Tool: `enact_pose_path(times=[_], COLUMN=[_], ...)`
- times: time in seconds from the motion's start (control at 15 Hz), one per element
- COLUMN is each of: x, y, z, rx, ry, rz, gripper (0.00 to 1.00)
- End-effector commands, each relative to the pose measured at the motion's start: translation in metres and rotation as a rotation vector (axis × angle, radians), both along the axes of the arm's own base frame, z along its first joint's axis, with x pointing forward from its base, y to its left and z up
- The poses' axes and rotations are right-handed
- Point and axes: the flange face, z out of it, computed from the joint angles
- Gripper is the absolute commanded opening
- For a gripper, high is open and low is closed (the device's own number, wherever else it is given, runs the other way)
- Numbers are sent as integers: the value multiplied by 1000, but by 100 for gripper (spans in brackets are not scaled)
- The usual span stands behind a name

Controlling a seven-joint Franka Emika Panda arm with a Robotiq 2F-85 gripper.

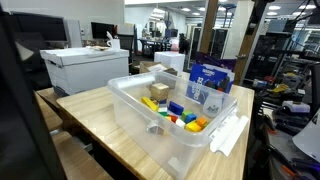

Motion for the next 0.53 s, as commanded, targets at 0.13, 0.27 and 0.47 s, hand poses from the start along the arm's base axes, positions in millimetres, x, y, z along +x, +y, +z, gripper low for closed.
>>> enact_pose_path(times=[0.13, 0.27, 0.47], x=[3, 6, 10], y=[3, 7, 16], z=[-6, -13, -25], rx=[-45, -50, -96], ry=[-6, 0, 3], rz=[-18, -9, -9], gripper=[100, 100, 100])
